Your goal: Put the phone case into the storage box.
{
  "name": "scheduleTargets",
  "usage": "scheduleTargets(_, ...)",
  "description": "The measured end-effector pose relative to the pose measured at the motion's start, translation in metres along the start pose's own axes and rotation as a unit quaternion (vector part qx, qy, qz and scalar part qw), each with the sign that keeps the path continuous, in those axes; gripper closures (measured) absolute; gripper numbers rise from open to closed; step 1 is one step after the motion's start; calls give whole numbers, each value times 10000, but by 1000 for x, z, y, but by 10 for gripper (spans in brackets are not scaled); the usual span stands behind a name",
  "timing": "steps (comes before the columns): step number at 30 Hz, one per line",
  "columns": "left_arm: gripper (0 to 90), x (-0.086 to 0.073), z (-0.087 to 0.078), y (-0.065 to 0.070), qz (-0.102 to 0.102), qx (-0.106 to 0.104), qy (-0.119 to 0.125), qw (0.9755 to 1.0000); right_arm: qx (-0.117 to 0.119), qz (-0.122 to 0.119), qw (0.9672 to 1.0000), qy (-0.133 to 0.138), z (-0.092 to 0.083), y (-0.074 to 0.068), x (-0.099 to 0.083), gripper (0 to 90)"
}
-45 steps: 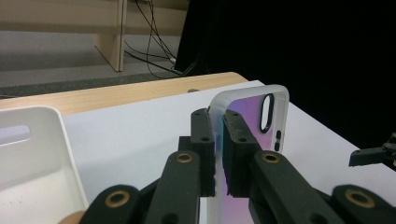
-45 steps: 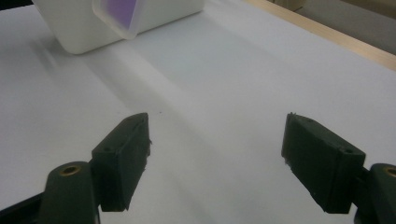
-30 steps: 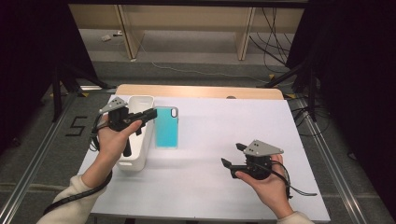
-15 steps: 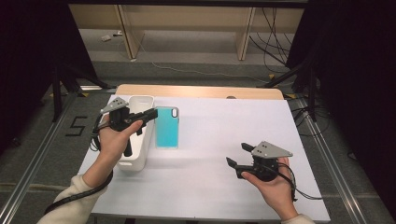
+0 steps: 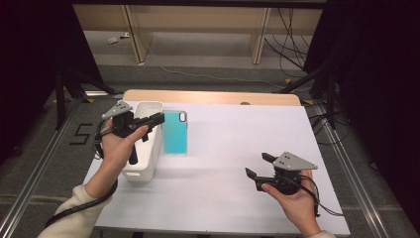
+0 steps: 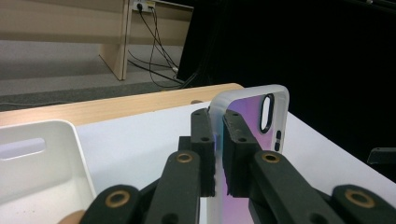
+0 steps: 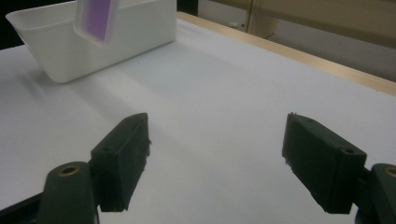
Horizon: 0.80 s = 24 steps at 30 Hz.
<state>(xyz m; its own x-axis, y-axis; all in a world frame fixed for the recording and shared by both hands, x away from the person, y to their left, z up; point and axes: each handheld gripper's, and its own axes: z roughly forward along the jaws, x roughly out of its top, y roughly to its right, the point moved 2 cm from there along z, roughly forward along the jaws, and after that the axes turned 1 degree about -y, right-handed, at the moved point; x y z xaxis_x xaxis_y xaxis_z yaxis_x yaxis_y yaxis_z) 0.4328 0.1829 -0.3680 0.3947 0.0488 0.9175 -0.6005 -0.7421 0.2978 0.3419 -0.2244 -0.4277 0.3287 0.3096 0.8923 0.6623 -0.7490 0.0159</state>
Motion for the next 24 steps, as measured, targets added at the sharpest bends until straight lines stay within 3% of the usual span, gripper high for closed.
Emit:
scheduleTargets(2, 837, 0, -1, -1, 6, 16, -8, 10000, -23, 5, 10000, -87, -3, 1, -1, 244)
scheduleTargets(13, 837, 5, -5, -7, 17, 99, 62, 9999, -68, 10, 9999, 83, -4, 3, -4, 232)
scheduleTargets(15, 837, 5, -6, -8, 13, 109, 97, 9999, -103, -40, 9999, -28, -6, 4, -4, 232)
scheduleTargets(24, 838, 9, -10, -11, 9, 159, 163, 9997, -37, 9, 10000, 24, -5, 4, -5, 232)
